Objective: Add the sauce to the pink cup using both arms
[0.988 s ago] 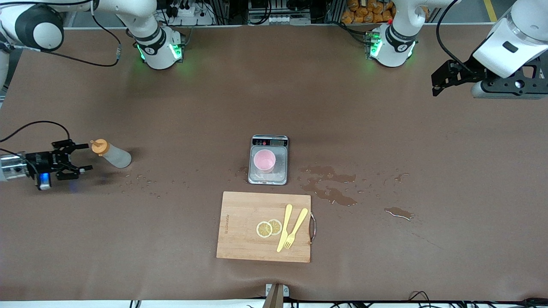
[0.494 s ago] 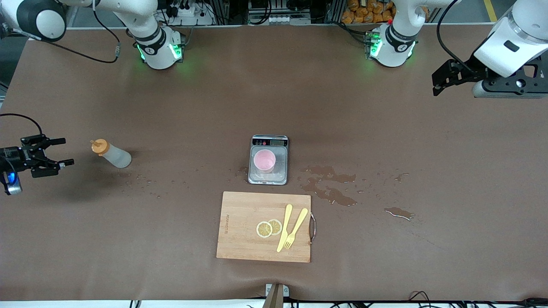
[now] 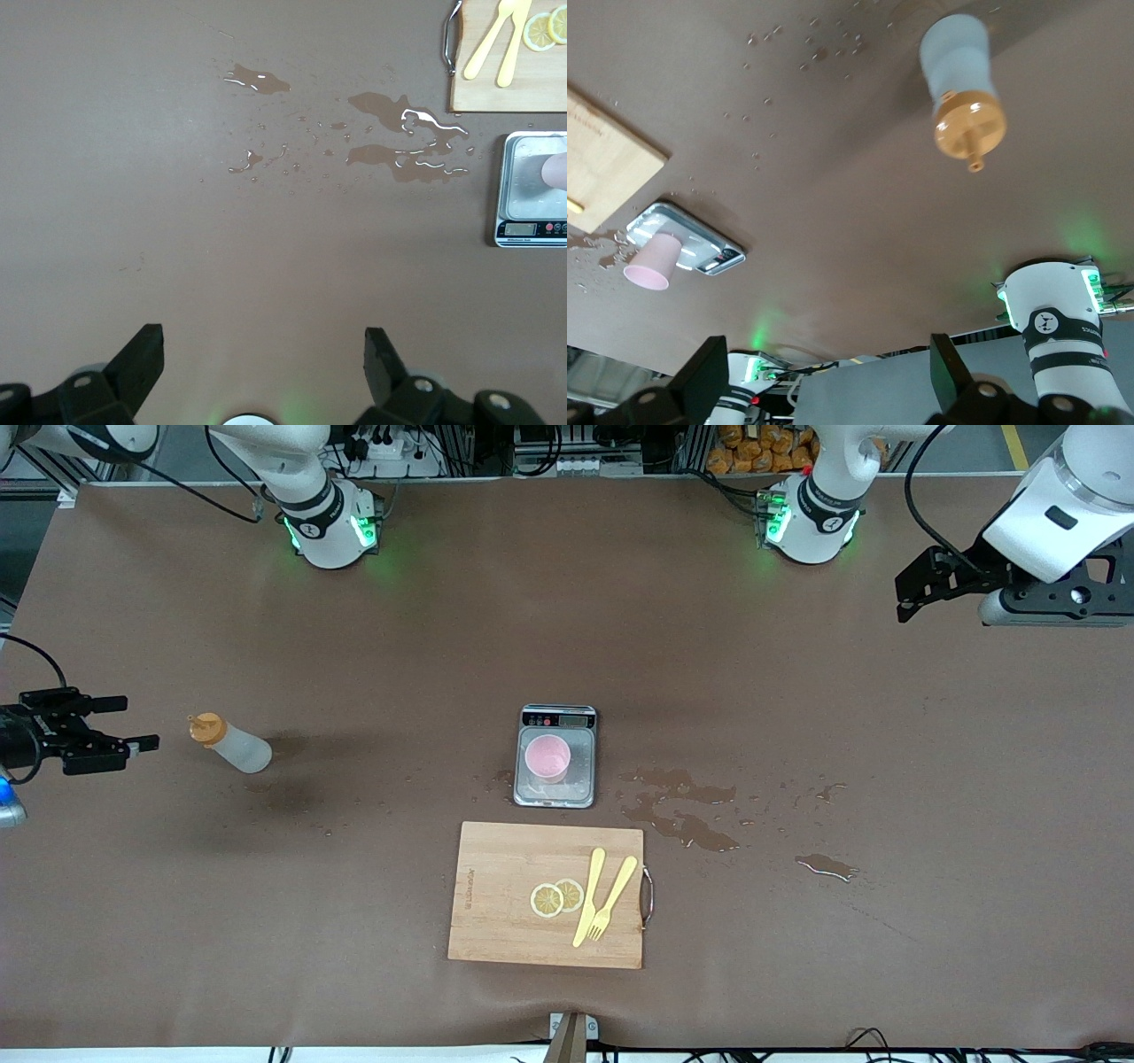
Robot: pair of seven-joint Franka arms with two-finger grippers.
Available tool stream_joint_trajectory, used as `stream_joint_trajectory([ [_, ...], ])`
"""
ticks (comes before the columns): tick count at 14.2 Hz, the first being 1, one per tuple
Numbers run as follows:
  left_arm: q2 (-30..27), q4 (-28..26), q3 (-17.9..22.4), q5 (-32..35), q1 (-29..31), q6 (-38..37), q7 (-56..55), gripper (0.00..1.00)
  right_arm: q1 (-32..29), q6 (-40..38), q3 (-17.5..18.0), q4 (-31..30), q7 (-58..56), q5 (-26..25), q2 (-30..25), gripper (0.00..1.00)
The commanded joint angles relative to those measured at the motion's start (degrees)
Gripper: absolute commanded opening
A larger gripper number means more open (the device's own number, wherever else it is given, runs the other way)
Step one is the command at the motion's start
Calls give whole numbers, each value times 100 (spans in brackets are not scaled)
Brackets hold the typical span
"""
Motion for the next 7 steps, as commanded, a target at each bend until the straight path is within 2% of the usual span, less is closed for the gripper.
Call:
stream_joint_trajectory([
  [1,-104,-59,1,-104,40,6,-37,100,597,14,-36,-144,21,-282,-154,100],
  [4,-121,-59,9,-86,40,-2,-46,100,976,41,-36,-144,47,-512,-321,100],
  [7,-147,-59,10,-86,40,-20,-64,100,1617,146,-36,-170,56,-1335,-654,100],
])
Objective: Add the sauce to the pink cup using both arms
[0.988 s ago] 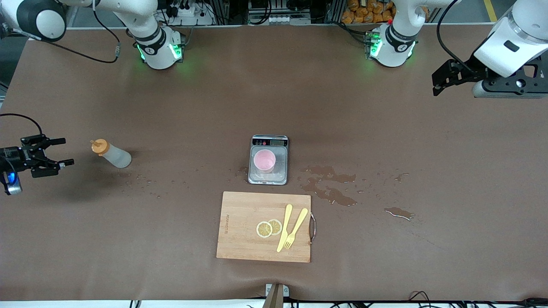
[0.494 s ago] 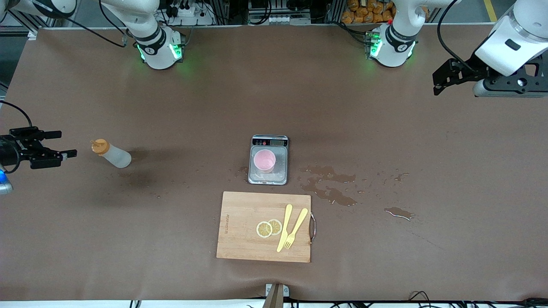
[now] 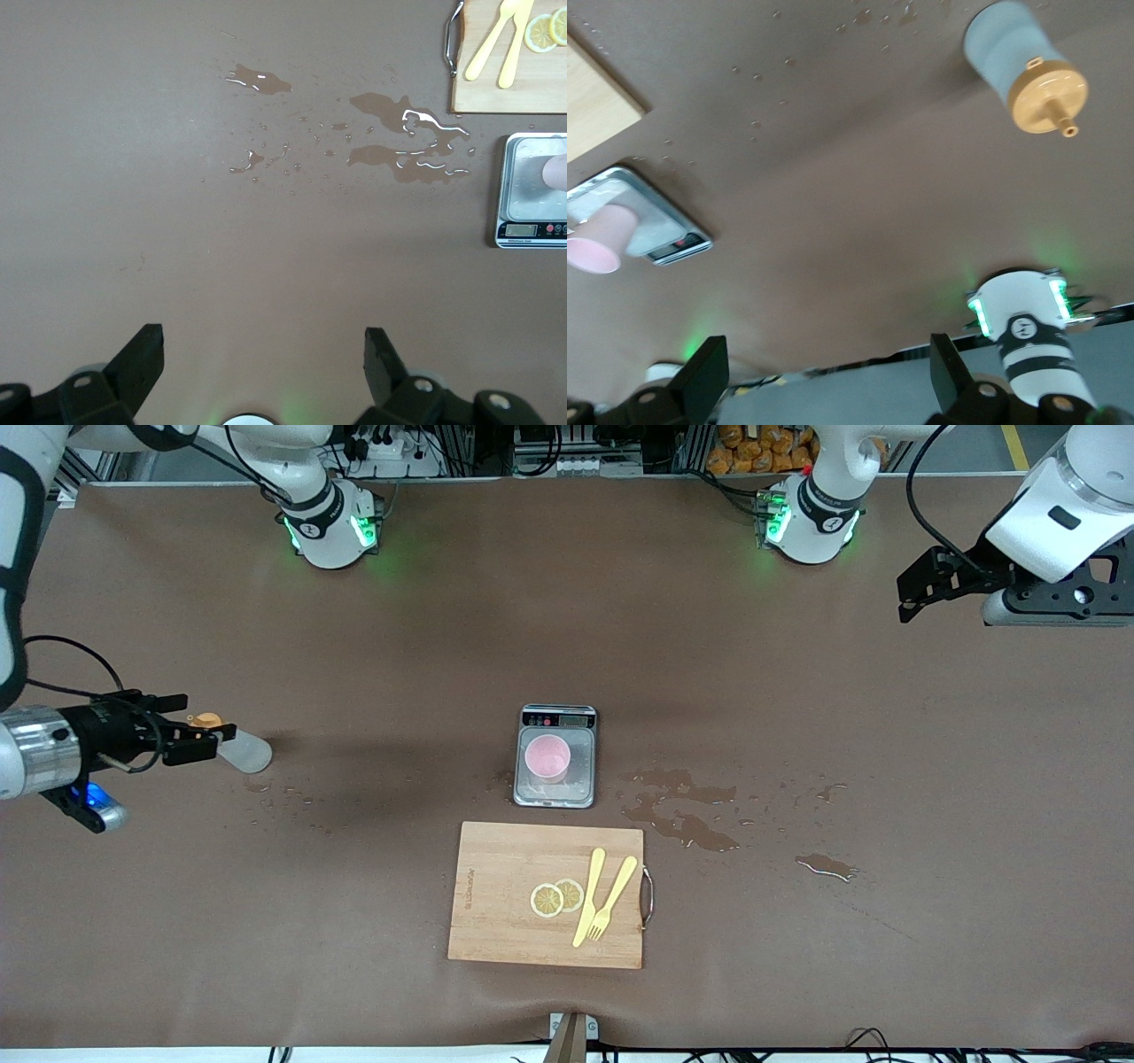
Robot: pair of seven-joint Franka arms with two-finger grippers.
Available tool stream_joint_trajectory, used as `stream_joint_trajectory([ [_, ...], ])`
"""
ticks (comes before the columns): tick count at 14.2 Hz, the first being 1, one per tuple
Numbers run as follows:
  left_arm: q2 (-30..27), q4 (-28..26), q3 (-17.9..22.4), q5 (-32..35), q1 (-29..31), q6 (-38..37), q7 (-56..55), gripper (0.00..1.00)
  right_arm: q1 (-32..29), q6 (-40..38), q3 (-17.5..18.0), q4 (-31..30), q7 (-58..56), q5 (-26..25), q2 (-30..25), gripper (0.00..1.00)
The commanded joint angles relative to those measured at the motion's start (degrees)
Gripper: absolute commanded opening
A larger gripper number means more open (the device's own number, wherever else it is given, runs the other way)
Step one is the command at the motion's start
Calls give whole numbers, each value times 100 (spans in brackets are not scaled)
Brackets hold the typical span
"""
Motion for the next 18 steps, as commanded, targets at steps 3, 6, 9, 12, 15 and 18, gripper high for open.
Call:
stream_joint_trajectory([
  [3,-148,-58,1,-86,36,-46,-81,100,468,483,-40,-495,-44,-701,-962,100],
  [6,-148,-58,1,-86,36,-46,-81,100,441,948,-57,-1312,-465,-806,-1806,100],
  [9,-148,-58,1,-86,36,-46,-81,100,345,1694,-66,-2453,-1272,-964,-2816,100],
  [12,-148,-58,1,-86,36,-46,-81,100,283,2293,-66,-3299,-1538,-1009,-3468,100],
  [15,-148,-58,10,-86,44,-46,-81,100,204,2558,-66,-3653,-1697,-1009,-3707,100],
  [18,-148,-58,10,-86,44,-46,-81,100,195,2585,-66,-3268,-1688,-1148,-3532,100],
])
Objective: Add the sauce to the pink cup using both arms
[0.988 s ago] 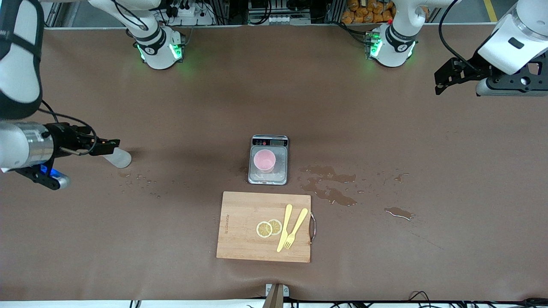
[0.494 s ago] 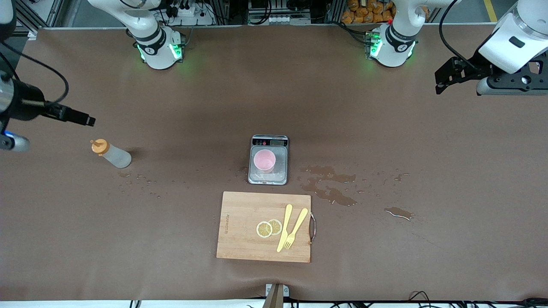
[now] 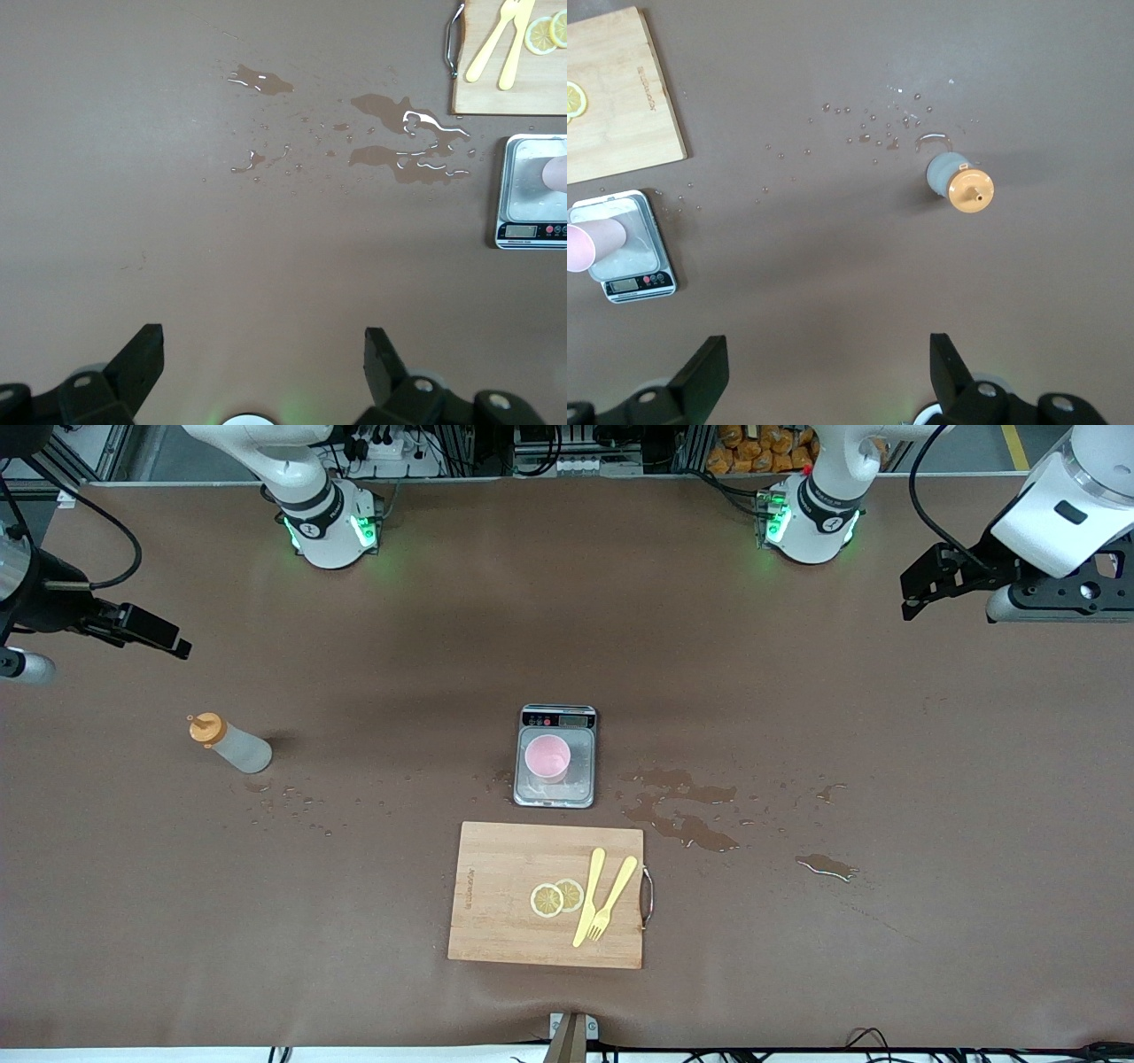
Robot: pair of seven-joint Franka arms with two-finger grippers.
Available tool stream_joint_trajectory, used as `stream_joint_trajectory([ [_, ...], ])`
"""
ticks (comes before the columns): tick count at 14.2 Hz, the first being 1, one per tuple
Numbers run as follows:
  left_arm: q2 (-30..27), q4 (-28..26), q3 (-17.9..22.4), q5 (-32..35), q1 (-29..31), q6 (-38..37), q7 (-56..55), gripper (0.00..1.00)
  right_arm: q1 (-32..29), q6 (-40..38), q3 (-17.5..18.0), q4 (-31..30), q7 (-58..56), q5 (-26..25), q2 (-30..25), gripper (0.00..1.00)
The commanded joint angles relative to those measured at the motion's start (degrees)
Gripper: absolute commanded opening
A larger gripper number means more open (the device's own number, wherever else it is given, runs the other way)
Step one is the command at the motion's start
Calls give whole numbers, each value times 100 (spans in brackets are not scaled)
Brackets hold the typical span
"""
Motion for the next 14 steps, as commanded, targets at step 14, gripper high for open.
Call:
stream_joint_trajectory([
  [14,-112,-41,-23,-112,32,16,-74,100,-130,111,59,867,-114,-422,378,100],
])
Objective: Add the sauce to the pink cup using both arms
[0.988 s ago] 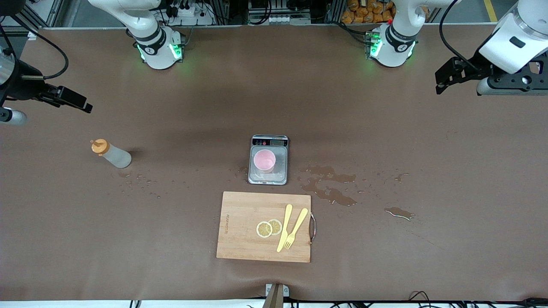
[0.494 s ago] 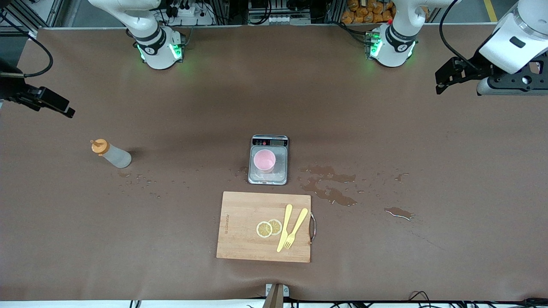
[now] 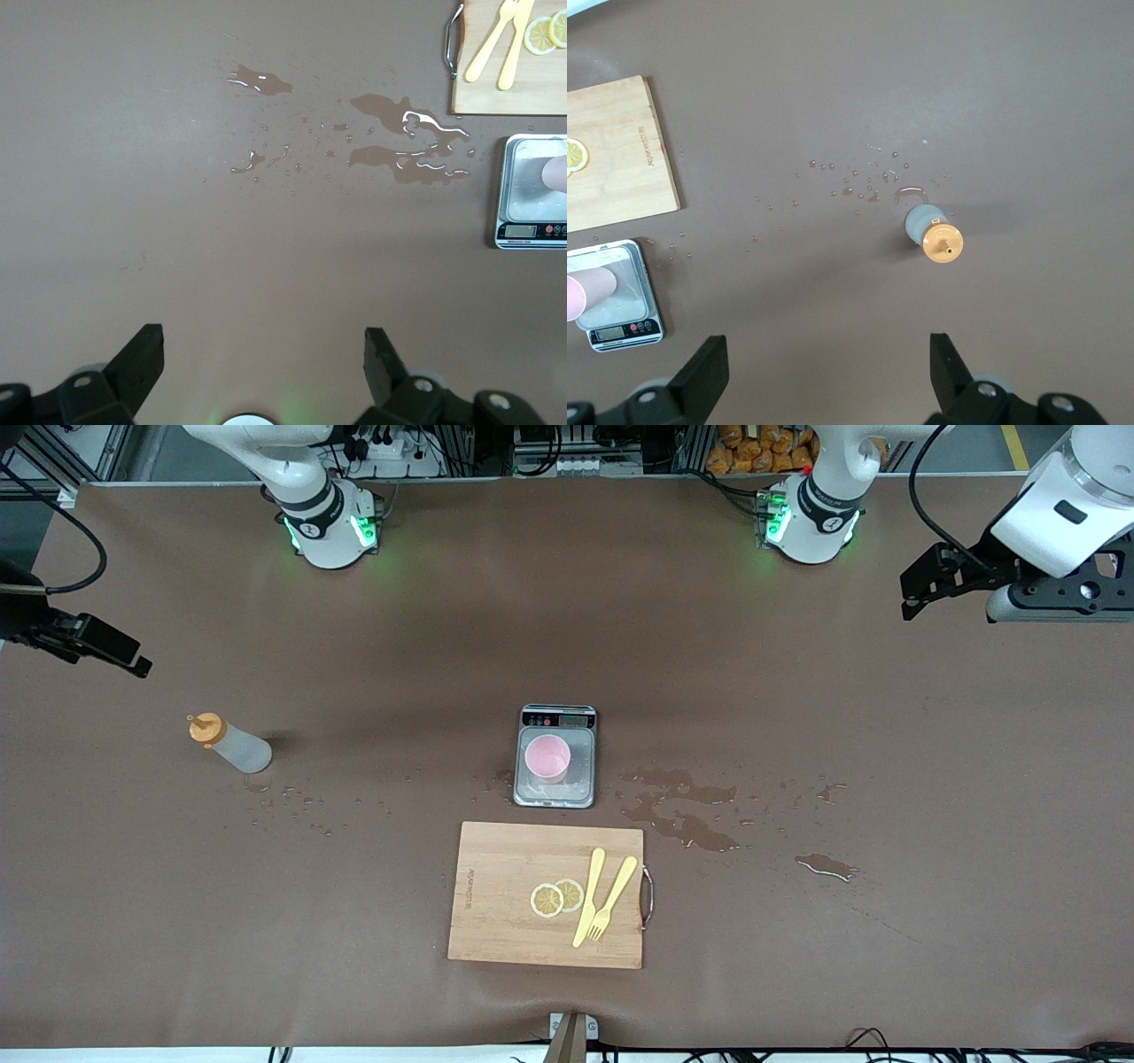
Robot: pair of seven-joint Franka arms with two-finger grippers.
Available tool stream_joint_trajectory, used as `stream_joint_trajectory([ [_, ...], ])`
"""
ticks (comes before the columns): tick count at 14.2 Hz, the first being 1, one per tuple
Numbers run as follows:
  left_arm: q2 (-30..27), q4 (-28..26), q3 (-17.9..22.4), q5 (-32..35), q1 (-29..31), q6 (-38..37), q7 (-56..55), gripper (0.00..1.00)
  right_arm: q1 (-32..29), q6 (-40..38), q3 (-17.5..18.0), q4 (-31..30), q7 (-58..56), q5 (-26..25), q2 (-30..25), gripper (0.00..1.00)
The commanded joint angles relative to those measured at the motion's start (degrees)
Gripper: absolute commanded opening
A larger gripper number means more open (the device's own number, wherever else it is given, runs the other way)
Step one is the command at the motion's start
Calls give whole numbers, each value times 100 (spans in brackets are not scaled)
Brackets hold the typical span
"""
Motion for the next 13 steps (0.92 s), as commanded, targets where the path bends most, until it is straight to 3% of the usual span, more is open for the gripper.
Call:
stream_joint_trajectory([
  [1,-110,-41,-9,-112,36,14,-74,100,-88,-64,60,284,-90,-121,159,100],
  [13,-224,-59,-27,-68,36,-65,-83,100,-70,-64,60,319,-98,-157,186,100],
])
